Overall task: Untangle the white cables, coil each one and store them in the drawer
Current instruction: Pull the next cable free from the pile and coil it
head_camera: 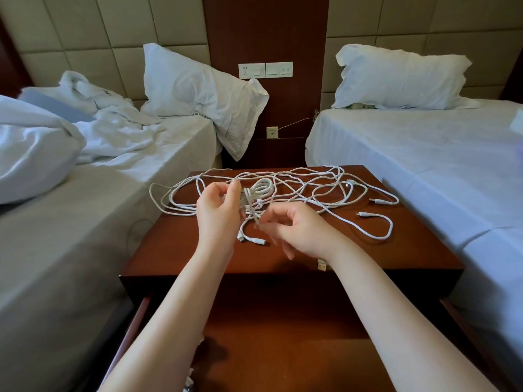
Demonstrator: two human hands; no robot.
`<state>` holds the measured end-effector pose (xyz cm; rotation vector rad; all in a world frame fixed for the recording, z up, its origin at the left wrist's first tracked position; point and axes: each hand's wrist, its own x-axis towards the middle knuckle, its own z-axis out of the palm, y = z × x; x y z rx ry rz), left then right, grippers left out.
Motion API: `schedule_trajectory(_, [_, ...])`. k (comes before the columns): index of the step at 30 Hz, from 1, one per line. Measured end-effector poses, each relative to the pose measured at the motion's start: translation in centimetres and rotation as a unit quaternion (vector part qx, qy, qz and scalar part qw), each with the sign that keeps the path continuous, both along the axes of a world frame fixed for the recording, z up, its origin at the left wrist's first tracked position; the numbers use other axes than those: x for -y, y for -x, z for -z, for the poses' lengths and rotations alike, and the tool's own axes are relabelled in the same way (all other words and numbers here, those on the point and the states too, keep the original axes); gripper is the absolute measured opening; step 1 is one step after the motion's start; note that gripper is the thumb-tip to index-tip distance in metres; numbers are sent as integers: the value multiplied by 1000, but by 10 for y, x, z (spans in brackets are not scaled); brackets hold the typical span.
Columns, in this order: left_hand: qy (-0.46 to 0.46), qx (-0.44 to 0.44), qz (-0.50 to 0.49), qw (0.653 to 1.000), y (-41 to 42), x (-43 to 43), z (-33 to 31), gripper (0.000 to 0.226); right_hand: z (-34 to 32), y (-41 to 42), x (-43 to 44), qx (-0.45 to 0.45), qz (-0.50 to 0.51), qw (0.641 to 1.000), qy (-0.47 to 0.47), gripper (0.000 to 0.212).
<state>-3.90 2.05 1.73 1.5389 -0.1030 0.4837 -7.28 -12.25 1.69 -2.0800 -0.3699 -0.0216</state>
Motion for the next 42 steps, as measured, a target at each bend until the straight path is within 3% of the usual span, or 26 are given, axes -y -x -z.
schedule_trajectory(5, [16, 11, 142, 990, 15, 12, -9, 25, 5, -2, 15, -41, 25, 996, -79, 10])
schedule_trajectory(9, [8, 14, 272, 962, 20, 12, -14, 27, 5, 1, 28, -38, 21, 990, -137, 10])
schedule_trajectory(16, [-106, -29, 363, 925, 22, 9, -9, 25, 2, -3, 42, 8, 37, 992, -121, 8])
schedule_trajectory(20, [-215, -48, 321, 921, 18, 8, -4, 26, 0, -2, 46, 19, 47, 994, -92, 9])
schedule_trajectory(26, [-239, -104, 199, 945, 6, 12, 12, 24, -2, -3, 39, 23, 74, 997, -29, 9])
schedule_trajectory(32, [-250, -81, 92, 960, 1, 14, 15, 19, -6, -4, 28, 58, 108, 991, 55, 9])
schedule_trajectory(37, [-301, -54, 51, 951, -2, 9, 14, 42, -4, -6, 23, 87, 112, 984, 103, 6])
schedule_trajectory(42, [-328, -27, 12, 944, -4, 8, 13, 38, -4, -9, 23, 112, 130, 970, 171, 10])
